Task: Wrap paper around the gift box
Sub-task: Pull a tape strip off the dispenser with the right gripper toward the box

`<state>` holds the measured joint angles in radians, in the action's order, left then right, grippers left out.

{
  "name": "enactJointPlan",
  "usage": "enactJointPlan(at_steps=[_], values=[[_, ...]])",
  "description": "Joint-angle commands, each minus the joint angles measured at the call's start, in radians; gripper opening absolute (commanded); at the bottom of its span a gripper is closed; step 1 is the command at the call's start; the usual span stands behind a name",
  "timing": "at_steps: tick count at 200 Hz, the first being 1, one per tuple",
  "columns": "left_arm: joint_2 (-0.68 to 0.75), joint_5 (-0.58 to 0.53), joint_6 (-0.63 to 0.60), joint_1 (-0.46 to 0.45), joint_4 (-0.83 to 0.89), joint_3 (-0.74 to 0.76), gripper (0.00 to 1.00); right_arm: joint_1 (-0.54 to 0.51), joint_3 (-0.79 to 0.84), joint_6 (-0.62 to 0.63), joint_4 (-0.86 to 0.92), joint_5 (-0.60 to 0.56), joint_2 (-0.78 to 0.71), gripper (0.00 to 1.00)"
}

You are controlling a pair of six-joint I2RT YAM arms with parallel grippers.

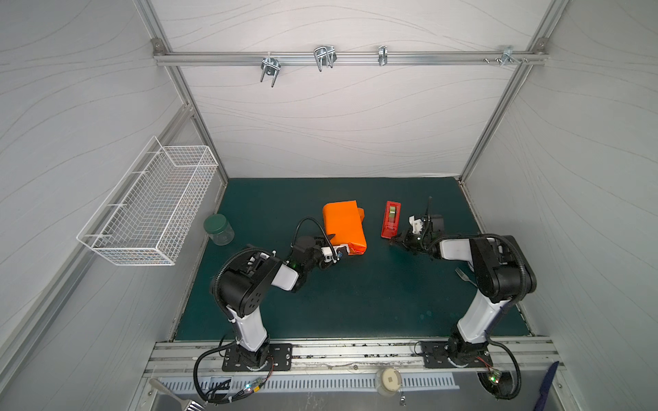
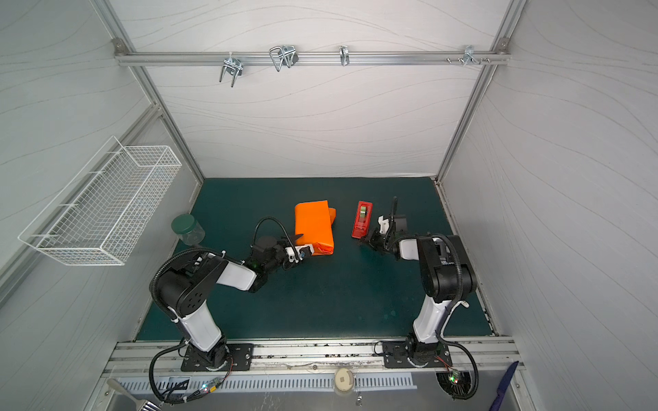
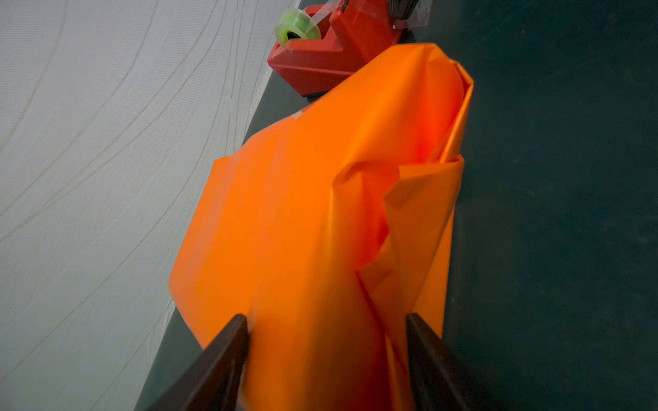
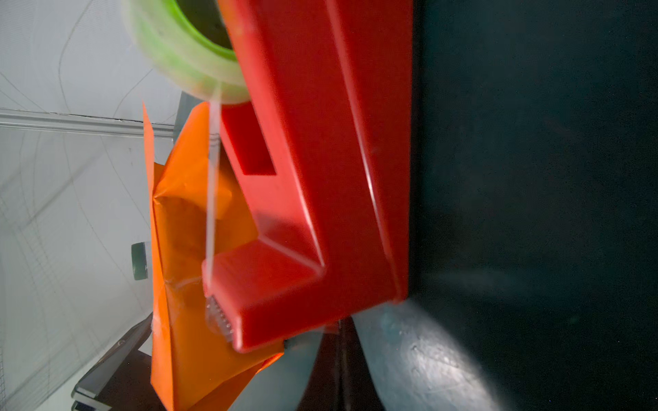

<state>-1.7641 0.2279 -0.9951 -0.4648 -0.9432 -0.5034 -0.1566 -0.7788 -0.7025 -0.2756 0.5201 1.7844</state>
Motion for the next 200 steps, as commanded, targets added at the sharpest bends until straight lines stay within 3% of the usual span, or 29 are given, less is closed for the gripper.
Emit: enactJointPlan(at_steps=[1, 67, 117, 158, 200], values=[[-0.038, -0.031, 0.002, 0.008, 0.127, 0.005, 0.7, 0.009, 0.004, 0.036, 0.154, -0.076, 0.018, 0.0], [-0.039, -0.034, 0.001, 0.008, 0.127, 0.003, 0.7, 0.015, 0.024, 0.054, 0.16, -0.061, -0.033, 0.0], [-0.041, -0.035, 0.003, 0.008, 0.129, 0.002, 0.7, -0.001, 0.163, 0.06, 0.104, 0.046, -0.281, 0.0], [-0.045, -0.037, 0.003, 0.008, 0.13, 0.0, 0.7, -0.086, 0.239, 0.046, 0.1, 0.107, -0.466, 0.0], [-0.045, -0.039, 0.002, 0.008, 0.13, 0.0, 0.7, -0.245, 0.217, 0.003, -0.014, 0.15, -0.465, 0.0]])
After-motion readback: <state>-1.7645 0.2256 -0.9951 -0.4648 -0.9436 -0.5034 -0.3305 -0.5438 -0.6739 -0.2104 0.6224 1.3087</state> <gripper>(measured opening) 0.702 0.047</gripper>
